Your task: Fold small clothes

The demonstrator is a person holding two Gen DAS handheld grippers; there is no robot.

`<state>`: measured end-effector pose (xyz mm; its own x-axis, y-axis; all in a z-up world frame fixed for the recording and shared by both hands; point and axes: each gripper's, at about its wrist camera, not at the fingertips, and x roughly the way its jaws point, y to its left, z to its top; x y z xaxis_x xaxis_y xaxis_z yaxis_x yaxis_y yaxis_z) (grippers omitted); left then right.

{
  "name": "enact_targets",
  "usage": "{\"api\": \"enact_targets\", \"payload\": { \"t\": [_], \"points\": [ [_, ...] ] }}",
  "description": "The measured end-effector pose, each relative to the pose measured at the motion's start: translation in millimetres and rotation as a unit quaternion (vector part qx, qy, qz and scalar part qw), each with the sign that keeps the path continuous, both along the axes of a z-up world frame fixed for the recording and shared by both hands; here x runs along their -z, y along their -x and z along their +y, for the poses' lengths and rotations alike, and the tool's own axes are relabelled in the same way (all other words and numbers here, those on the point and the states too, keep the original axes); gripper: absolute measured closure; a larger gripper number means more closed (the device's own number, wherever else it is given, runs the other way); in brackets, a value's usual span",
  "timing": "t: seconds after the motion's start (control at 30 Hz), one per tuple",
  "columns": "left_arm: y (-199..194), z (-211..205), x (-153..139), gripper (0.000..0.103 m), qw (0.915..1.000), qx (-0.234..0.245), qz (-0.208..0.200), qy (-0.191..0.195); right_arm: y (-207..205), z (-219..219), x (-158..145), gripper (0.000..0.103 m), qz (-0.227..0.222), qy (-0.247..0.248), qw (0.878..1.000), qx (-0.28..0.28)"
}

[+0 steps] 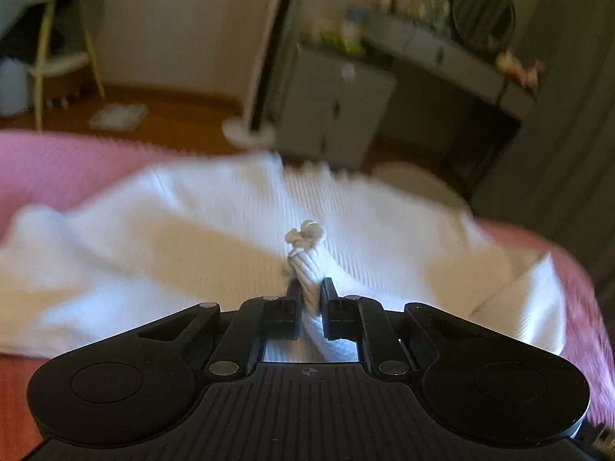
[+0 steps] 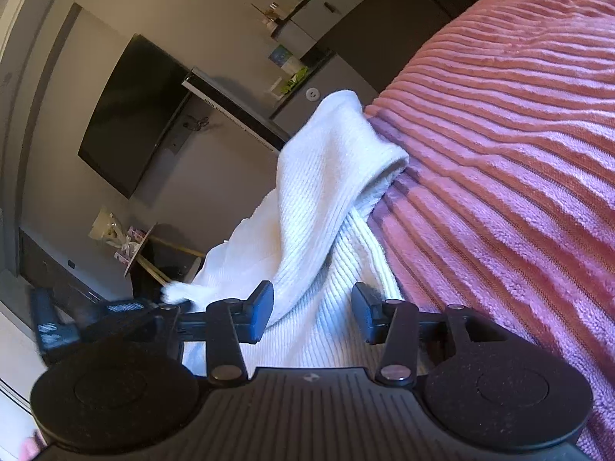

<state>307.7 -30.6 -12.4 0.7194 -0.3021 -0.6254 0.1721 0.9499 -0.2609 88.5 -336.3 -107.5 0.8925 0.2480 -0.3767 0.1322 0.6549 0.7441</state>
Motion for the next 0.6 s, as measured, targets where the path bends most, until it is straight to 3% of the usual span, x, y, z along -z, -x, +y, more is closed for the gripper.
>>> {"api": "enact_targets", "payload": {
  "t": [0.17,0.33,0.4,0.47,0.53,0.6],
  "points": [
    [11,28,-24,0.091,0.9961,-0.062,-0.052,-0.035,-2,2,0,0.058,-0.002,0.014,1.0,0.002],
    [6,56,-3,0.089,0.9919,-0.113,0.005,-0.058,-3,1,0,0.058,-0.001,0.013,1.0,0.001],
    [5,59,7,0.086,0.9911,-0.116,0.024,-0.062,-3,0,0,0.058,0.0,0.012,1.0,0.002],
    [6,59,11,0.072,0.9906,-0.118,0.023,-0.064,-3,0,0,0.058,-0.001,0.011,1.0,0.002],
    [2,62,12,0.062,0.9918,-0.116,0.025,-0.047,-4,0,1,0.058,-0.002,0.013,1.0,0.002],
    [-6,64,13,0.059,0.9921,-0.116,0.035,-0.03,-4,0,1,0.058,-0.003,0.014,1.0,0.003]
  ]
}}
